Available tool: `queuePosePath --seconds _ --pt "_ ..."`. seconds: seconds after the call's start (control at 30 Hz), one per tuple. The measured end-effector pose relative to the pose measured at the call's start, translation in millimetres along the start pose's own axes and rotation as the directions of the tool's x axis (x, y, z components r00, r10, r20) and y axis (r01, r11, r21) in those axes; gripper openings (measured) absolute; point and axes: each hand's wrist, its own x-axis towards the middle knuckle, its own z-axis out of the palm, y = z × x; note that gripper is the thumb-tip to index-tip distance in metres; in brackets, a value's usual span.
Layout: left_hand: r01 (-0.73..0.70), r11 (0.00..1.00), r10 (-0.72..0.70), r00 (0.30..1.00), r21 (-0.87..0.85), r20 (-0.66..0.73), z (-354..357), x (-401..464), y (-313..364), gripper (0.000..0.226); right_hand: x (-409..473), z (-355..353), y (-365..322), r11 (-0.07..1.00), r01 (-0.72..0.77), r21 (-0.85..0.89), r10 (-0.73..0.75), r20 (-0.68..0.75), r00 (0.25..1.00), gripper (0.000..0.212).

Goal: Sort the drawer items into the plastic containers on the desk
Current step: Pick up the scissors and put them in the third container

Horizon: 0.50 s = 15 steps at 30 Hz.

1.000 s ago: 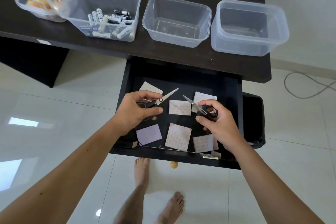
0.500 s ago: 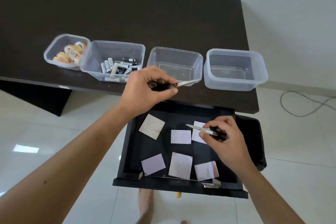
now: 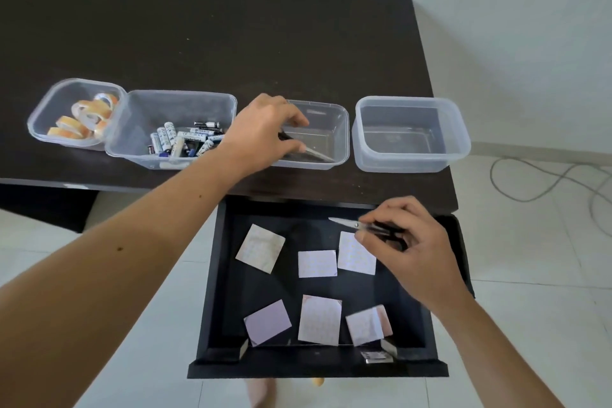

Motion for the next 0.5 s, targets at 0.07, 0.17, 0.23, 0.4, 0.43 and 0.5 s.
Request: queuePosePath --seconds 0.07,0.17,0.23,0.4,0.43,0.5 --pt "0.007 0.995 -0.013 0.998 -0.097 -0.063 -8.1 -6.6 3.2 0.035 16.0 -0.4 -15.8 0.998 0.057 -0.001 -0.057 -0.014 0.998 0.019" --pt "0.015 0.93 -0.09 0.978 -0.367 -0.188 -22.2 -32.9 15.3 0.029 48.5 0.8 -42.1 0.983 0.169 -0.067 -0.172 -0.034 0.985 0.019" --pt "0.021 0.831 -0.194 0.948 -0.556 -0.254 -26.3 -62.6 22.6 0.025 71.7 4.8 -57.9 0.974 0.202 -0.102 -0.208 -0.055 0.977 0.017" --pt "0.076 0.641 -0.384 0.893 -0.764 -0.234 -1.9 -146.2 16.9 0.023 126.2 29.8 -74.1 0.94 0.216 -0.263 -0.226 -0.006 0.974 0.013" --pt "0.119 0.629 -0.399 0.898 -0.768 -0.188 7.5 -159.3 12.9 0.022 135.2 36.3 -73.4 0.926 0.215 -0.31 -0.213 0.04 0.976 0.013" --pt "0.215 0.618 -0.415 0.906 -0.756 -0.082 26.6 -180.6 6.6 0.022 149.2 49.4 -68.5 0.889 0.229 -0.397 -0.19 0.135 0.972 0.013"
